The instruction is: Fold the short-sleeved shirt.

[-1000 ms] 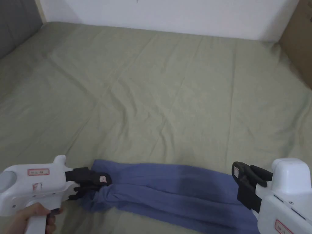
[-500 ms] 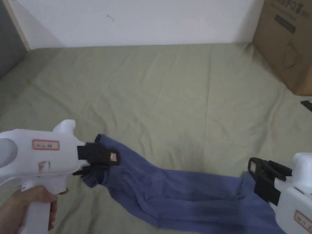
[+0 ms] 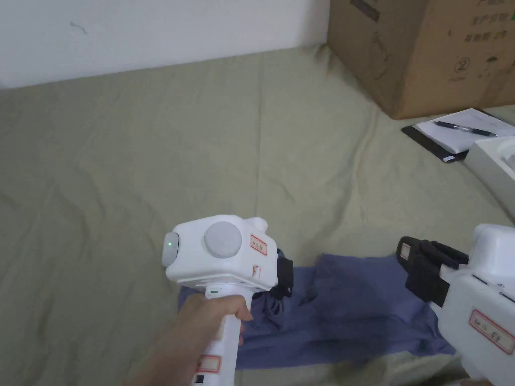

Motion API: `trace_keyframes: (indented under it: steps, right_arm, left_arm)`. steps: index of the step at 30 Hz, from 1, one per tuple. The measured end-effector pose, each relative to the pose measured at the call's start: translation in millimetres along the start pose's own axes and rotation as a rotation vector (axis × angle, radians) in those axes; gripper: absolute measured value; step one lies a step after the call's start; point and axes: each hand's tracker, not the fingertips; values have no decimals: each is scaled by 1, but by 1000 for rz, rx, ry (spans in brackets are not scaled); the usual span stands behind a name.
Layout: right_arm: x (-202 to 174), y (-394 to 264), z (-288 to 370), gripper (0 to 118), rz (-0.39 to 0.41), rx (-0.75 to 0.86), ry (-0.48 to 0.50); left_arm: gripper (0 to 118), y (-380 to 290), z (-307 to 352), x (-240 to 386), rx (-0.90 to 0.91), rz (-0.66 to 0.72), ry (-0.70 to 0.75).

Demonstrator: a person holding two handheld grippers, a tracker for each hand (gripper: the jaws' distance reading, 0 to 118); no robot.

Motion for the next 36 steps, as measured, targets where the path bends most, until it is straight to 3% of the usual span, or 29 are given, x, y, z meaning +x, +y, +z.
trace_keyframes:
  steps: [1,3,4,5,10,12,13,15,16,18,24,36]
  right_arm:
    - [3,-1,0,0,-7,-4,-3]
    - [7,-4,-3,0,-8,-13,-18]
    - [8,-5,-4,0,-12,-17,-23]
    - [9,-6,-6,0,-21,-23,-25]
    - [5,-8,-11,0,-40,-35,-1]
    - [1,-7,-12,0,-25,-33,8]
    - [-2,-7,-12,0,-17,-31,13]
    - [-5,-8,-12,0,-4,-28,24]
    - [-7,-8,-11,0,0,-26,26]
    - [-9,-9,-11,0,5,-30,35]
    - [-12,-10,-11,0,44,-5,30]
    - [-7,-11,-16,0,28,-27,44]
  left_arm:
    - [23,0,-3,2,-22,19,-15]
    - [83,-3,-1,3,-49,19,-110]
    - [106,-3,2,5,-47,22,-138]
    - [116,-3,8,6,-35,21,-134]
    - [116,-9,62,-11,110,11,-86]
    - [113,-14,80,-26,160,47,-69]
    - [104,-16,86,-35,173,71,-59]
    - [30,-21,93,-55,235,121,-39]
    - [4,-19,91,-63,241,139,-14]
    - [2,-17,78,-71,213,183,81]
    - [0,-22,30,-65,121,74,-24]
    - [0,-41,-15,6,-51,-67,-176]
